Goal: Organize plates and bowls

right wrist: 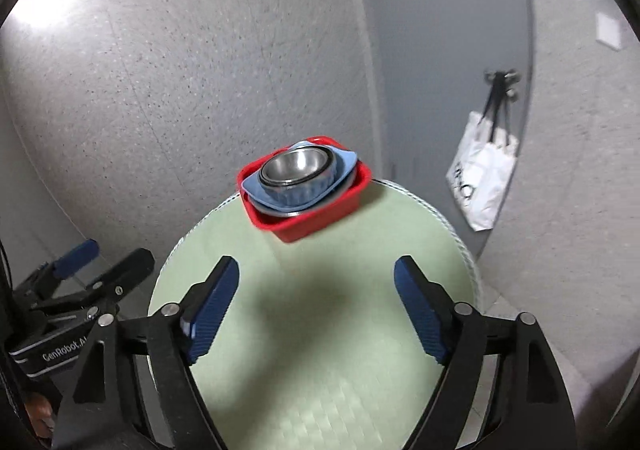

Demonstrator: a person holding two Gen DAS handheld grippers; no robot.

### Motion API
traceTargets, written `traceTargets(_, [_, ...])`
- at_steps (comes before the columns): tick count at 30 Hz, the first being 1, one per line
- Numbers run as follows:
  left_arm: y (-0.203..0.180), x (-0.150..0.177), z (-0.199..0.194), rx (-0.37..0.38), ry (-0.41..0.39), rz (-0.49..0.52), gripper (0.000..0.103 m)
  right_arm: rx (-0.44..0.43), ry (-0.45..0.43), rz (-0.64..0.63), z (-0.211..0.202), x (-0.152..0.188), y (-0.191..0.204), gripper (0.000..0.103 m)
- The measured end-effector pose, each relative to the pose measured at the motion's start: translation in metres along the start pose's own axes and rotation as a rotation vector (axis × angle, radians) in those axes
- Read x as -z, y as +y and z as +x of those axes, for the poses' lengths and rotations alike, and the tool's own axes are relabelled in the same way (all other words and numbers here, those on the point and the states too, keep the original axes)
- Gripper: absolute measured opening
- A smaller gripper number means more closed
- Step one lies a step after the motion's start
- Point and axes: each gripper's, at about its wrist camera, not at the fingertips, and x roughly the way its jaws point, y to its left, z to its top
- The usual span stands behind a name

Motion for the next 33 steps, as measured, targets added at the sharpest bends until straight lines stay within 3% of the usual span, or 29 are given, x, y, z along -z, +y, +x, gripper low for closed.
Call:
traceTargets(5, [-0.024,0.051,-0.092,-0.026,-0.064,0.027,0.102,-0.005,-0.054,0.001,-0.076,0.044,0.005,0.086])
traceTargets(9, [-0.042,0.107,-0.184,-0.024,-0.112,0.031,0.102,-0.014,-0.118,-0.015,-0.143,0.083,0.005,0.095])
traceTargets(12, [-0.067,0.154,-0.249,-0.036,-0.143,0.031,0.102,-0.01,-0.166,-0.054,-0.191,0.114,0.003,0.097])
traceTargets(20, [-0.135,0.272,-0.421,-0.051,-0.158,0.015,0.102,0.003,-0.195,-0.104,-0.313,0.195,-0.017,0.1])
traceTargets(29, [-0.16,0.355,-0.601,-0.049,-0.236,0.021,0.102,0.025,-0.268,-0.134,-0.431,0.26,-0.008,0.101])
traceTargets(33, [-0.158,0.382,-0.65,-0.039,-0.277,0.025,0.102,0.032,-0.297,-0.134,-0.47,0.285,0.002,0.101])
